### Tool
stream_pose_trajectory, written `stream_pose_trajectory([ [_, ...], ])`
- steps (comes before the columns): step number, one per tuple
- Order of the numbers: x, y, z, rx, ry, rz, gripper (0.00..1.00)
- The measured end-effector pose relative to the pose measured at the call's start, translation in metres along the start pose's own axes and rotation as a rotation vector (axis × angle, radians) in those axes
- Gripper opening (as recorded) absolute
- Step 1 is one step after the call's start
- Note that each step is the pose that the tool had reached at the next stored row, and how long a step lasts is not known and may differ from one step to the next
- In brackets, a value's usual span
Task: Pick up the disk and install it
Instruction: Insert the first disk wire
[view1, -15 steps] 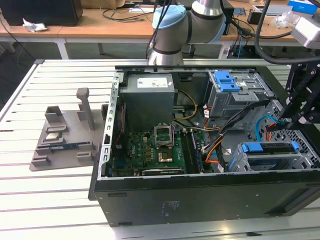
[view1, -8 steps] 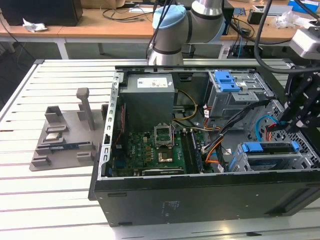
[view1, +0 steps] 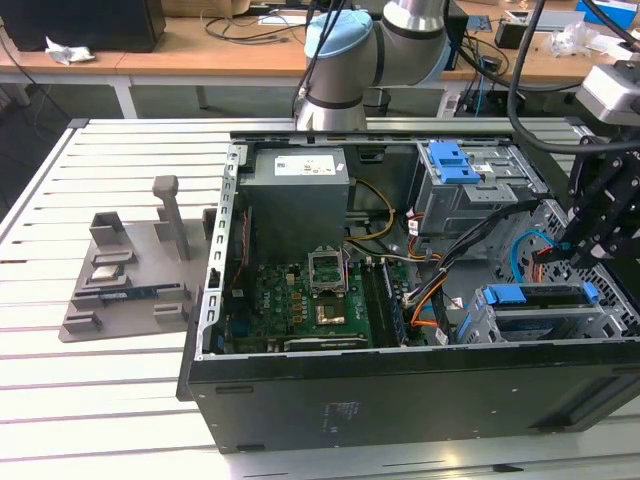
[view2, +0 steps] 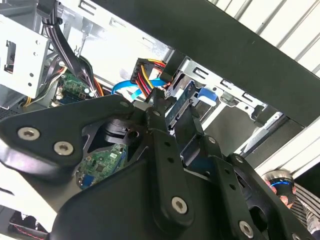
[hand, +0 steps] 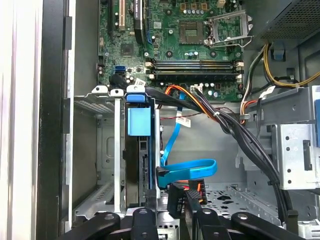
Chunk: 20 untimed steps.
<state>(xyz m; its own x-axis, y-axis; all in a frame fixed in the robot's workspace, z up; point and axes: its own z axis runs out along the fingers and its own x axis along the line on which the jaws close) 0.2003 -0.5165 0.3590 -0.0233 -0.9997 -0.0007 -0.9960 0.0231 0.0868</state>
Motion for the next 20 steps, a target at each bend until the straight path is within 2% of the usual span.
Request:
stream_pose_trajectory([
  [1, 0.0000, 0.0000, 0.0000, 0.0000, 0.0001, 0.000, 0.35],
  [2, 0.0000, 0.0000, 0.0000, -0.0001, 0.0000, 0.000, 0.22],
  [3, 0.0000, 0.0000, 0.0001, -0.0001, 0.0000, 0.000, 0.17],
  [6, 0.0004, 0.0000, 0.0003, -0.0001, -0.0003, 0.000, 0.17],
  [7, 0.0072, 0.0004, 0.0002, 0.0000, 0.0020, 0.000, 0.17],
  [10, 0.0138, 0.0017, 0.0023, 0.0000, 0.0047, 0.000, 0.17],
  [14, 0.0141, 0.0032, 0.0112, 0.0000, 0.0049, 0.000, 0.17],
  [20, 0.0178, 0.0047, 0.0130, 0.0001, 0.0052, -0.002, 0.17],
])
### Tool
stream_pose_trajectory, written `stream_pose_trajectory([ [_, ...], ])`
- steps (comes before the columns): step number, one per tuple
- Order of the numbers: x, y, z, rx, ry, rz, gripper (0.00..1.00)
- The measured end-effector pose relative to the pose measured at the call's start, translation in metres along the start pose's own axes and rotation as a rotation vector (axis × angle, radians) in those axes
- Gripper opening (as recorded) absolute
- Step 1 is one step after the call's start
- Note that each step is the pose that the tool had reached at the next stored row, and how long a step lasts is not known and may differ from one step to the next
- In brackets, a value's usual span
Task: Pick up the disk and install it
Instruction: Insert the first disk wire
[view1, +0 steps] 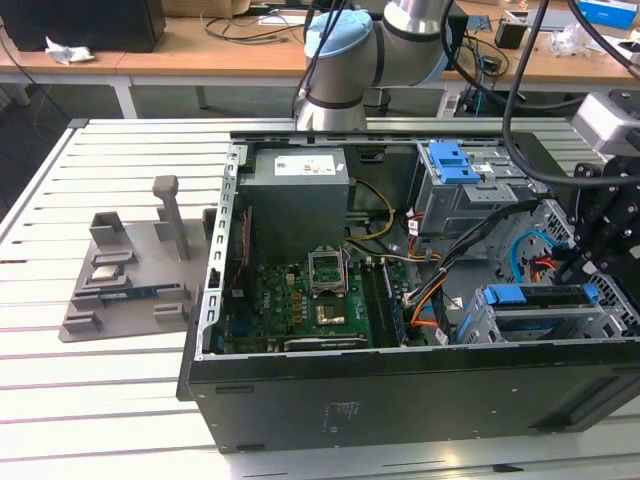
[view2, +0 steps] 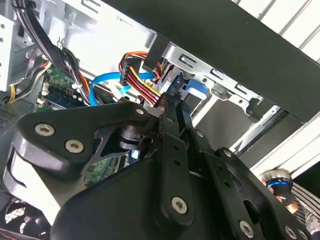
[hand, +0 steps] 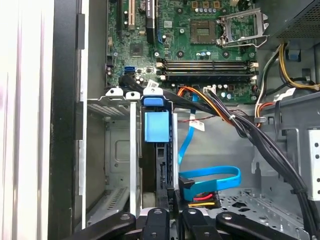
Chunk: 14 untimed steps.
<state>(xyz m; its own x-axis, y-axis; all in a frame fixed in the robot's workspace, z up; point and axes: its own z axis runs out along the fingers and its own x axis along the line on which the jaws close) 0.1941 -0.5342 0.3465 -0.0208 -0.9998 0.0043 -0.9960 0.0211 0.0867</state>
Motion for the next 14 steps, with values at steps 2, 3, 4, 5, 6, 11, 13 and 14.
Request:
stream_pose_trajectory([
  [2, 0.0010, 0.0005, 0.0006, -0.0001, 0.0000, -0.001, 0.17],
  [3, 0.0011, 0.0009, 0.0009, 0.0000, 0.0002, -0.002, 0.17],
  [4, 0.0011, 0.0012, 0.0012, 0.0000, 0.0003, -0.004, 0.17],
  [5, 0.0011, 0.0014, 0.0016, 0.0000, 0.0006, -0.006, 0.17],
  [6, 0.0011, 0.0014, 0.0022, 0.0000, 0.0009, -0.010, 0.17],
  [11, 0.0020, 0.0013, 0.0037, 0.0000, 0.0016, -0.019, 0.17],
  [13, 0.0020, 0.0011, 0.0051, 0.0001, 0.0020, -0.020, 0.17],
  [14, 0.0020, 0.0011, 0.0057, 0.0001, 0.0022, -0.020, 0.17],
])
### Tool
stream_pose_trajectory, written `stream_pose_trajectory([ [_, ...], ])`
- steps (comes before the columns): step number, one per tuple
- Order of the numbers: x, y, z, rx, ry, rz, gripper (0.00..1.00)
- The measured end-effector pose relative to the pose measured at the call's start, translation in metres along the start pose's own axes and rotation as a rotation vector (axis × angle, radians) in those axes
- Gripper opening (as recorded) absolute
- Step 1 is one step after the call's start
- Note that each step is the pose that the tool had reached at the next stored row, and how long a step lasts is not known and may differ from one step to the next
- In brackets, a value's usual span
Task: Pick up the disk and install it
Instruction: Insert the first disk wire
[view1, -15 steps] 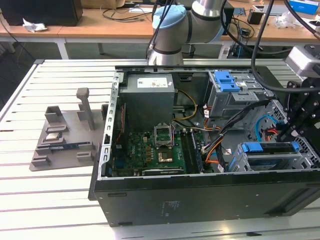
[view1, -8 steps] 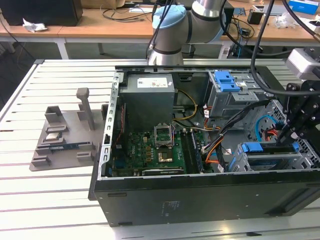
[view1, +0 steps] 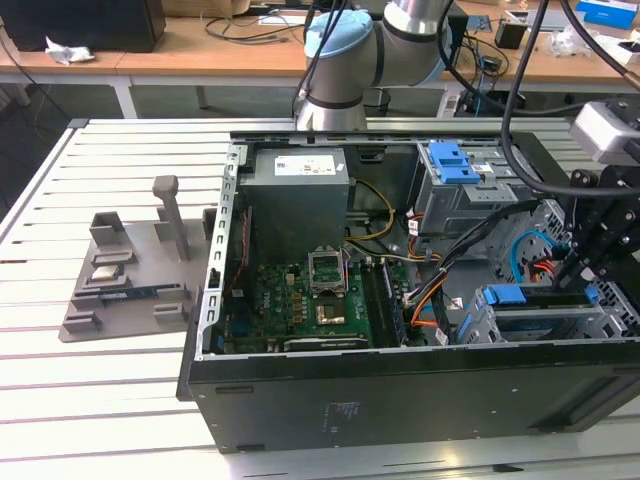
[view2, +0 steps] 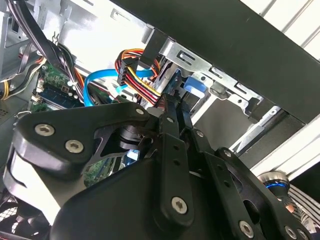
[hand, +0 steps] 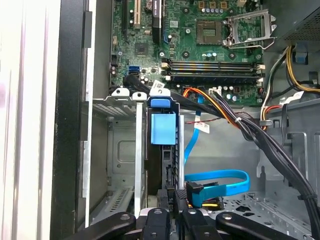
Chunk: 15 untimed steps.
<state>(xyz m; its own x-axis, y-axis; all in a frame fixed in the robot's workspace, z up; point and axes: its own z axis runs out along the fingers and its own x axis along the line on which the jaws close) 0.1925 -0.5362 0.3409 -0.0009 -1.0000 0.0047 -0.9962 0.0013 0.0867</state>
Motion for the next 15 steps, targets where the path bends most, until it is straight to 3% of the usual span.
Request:
stream_pose_trajectory([
  [7, 0.0001, 0.0002, -0.0021, 0.0002, -0.0014, -0.001, 0.17],
  [10, 0.0003, 0.0002, -0.0024, 0.0001, -0.0333, -0.003, 0.17],
  [15, 0.0050, 0.0003, -0.0023, 0.0002, -0.0337, -0.003, 0.17],
])
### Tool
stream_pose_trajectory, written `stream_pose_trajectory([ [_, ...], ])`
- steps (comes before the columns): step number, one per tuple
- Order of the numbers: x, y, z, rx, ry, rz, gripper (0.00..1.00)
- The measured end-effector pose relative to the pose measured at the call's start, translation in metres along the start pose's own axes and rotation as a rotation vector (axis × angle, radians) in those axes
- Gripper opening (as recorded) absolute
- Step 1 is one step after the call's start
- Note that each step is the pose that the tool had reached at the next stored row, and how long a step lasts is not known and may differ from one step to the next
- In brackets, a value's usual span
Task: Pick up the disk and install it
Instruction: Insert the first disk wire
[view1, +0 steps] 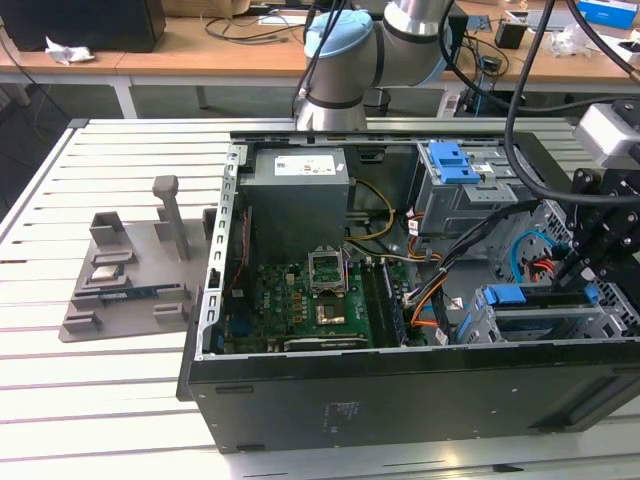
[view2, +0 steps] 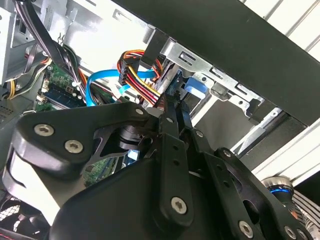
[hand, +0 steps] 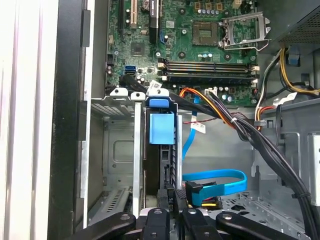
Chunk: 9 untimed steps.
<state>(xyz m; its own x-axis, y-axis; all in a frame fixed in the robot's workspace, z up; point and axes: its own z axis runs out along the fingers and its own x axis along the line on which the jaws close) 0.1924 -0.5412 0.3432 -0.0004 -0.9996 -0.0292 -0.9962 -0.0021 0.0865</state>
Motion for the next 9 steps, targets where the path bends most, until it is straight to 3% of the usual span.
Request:
stream_pose_trajectory([
  [9, 0.0003, -0.0001, 0.0049, -0.0003, -0.0003, 0.000, 0.17],
])
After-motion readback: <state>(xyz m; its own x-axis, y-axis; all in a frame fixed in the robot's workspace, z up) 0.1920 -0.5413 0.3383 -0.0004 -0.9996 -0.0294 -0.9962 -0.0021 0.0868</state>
